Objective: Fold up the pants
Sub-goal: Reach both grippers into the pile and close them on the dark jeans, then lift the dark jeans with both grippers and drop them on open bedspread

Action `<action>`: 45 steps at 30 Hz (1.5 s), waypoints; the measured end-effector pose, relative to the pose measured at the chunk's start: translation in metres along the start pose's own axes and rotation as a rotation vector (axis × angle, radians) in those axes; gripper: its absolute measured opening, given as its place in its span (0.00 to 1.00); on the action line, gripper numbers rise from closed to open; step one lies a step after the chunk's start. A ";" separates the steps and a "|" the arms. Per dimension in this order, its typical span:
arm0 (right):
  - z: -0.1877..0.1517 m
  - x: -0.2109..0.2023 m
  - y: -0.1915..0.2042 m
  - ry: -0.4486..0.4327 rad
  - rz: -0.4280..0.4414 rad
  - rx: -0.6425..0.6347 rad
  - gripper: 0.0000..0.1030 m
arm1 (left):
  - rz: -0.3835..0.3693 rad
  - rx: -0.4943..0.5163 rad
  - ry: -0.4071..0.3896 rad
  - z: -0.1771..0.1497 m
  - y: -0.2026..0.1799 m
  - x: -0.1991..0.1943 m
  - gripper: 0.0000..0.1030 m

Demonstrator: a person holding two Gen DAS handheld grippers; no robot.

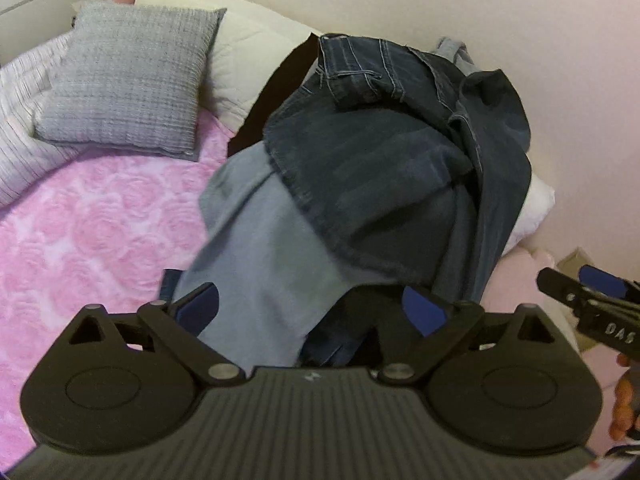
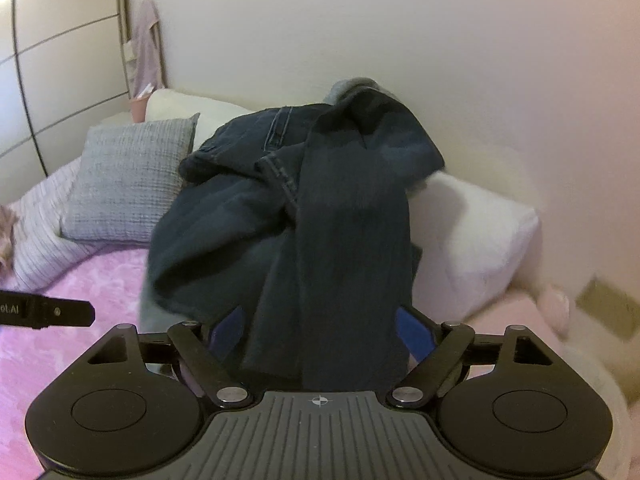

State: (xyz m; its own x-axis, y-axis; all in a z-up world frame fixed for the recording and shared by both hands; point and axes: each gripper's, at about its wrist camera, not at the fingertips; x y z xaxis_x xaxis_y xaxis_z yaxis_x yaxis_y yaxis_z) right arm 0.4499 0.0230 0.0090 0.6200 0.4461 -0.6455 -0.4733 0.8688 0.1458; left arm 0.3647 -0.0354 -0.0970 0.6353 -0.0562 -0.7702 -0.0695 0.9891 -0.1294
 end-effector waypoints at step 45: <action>0.103 -0.033 0.000 -0.426 0.486 -0.070 0.09 | -0.100 -0.028 -0.475 0.079 -0.011 -0.080 0.04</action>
State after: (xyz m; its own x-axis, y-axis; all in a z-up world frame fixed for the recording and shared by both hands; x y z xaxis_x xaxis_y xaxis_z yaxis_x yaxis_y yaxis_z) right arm 0.4937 0.0302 0.1075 0.5120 0.8436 -0.1620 -0.7932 0.5366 0.2879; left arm 0.3755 -0.0317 0.0148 0.9201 -0.0763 -0.3841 -0.0067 0.9776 -0.2102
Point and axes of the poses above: each gripper's, at about its wrist camera, not at the fingertips, and x roughly the way its jaws point, y to its left, z to its top, and after that the axes turned 11 degrees about x, right-handed
